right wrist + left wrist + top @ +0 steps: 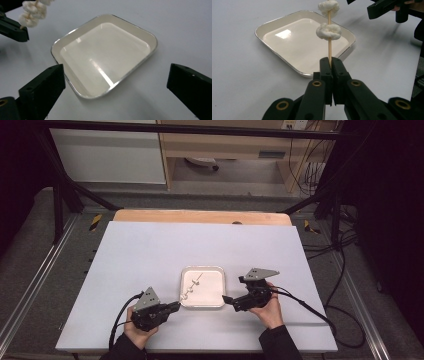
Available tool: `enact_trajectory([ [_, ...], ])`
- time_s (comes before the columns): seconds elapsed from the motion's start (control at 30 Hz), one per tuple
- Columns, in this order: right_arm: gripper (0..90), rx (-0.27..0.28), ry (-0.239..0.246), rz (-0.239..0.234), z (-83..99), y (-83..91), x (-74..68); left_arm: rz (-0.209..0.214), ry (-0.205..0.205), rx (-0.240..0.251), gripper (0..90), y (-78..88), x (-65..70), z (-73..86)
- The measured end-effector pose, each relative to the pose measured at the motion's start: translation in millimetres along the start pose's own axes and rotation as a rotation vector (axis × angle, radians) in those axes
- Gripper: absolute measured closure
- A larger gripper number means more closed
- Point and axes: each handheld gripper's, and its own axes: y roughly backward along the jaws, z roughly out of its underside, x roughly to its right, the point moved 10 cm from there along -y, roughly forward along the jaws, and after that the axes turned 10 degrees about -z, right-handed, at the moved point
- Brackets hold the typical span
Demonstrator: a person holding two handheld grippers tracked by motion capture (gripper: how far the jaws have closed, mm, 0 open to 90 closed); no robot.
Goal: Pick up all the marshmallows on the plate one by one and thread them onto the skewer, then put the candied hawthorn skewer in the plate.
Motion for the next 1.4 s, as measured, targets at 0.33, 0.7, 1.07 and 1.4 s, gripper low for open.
enact_trajectory([
  [0.33,0.6,-0.005,-0.029,0.049,24.7,23.9,19.2,-0.001,0.006,-0.007,88.1,-0.1,-0.3,0.0],
  [0.7,0.6,-0.028,-0.037,0.103,53.3,49.8,37.9,-0.005,0.016,-0.033,88.0,-4.0,-0.6,-2.9],
  [1.07,0.6,-0.052,-0.03,0.117,62.4,56.2,42.2,-0.035,0.022,-0.069,88.1,-9.8,-4.6,-13.3],
  [1.4,0.6,-0.05,-0.029,0.118,63.1,58.2,42.3,-0.052,0.052,-0.119,88.1,-21.8,-9.0,-24.9],
])
